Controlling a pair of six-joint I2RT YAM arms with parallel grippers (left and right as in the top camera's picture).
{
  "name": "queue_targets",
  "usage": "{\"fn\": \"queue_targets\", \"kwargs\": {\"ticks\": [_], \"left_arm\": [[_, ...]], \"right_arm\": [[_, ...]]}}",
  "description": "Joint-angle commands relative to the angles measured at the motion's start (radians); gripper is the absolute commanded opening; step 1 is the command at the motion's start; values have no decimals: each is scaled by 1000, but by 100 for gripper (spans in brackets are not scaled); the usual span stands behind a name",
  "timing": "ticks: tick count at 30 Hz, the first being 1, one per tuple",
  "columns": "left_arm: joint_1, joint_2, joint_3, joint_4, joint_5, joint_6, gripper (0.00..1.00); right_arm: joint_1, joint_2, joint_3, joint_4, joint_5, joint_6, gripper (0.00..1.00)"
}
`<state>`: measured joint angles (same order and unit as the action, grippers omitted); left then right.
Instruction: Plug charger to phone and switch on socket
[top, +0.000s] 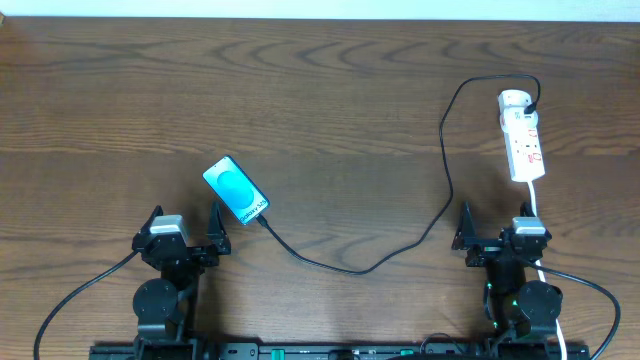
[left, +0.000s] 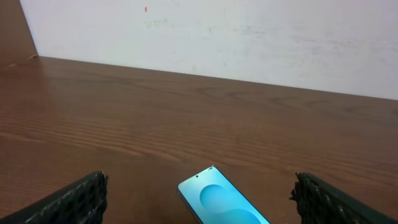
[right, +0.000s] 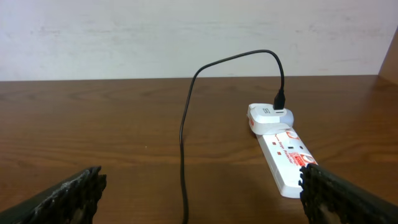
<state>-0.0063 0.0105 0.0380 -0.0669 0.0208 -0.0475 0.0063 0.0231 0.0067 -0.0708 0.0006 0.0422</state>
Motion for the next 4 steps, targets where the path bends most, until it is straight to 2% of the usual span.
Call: {"fn": "queue_targets", "kwargs": {"ticks": [1, 4], "left_arm": [[6, -6, -23, -27, -6, 13, 95], [6, -6, -23, -27, -6, 13, 95]], "right_arm": [[8, -11, -1, -4, 16, 13, 99], [8, -11, -1, -4, 16, 13, 99]]}}
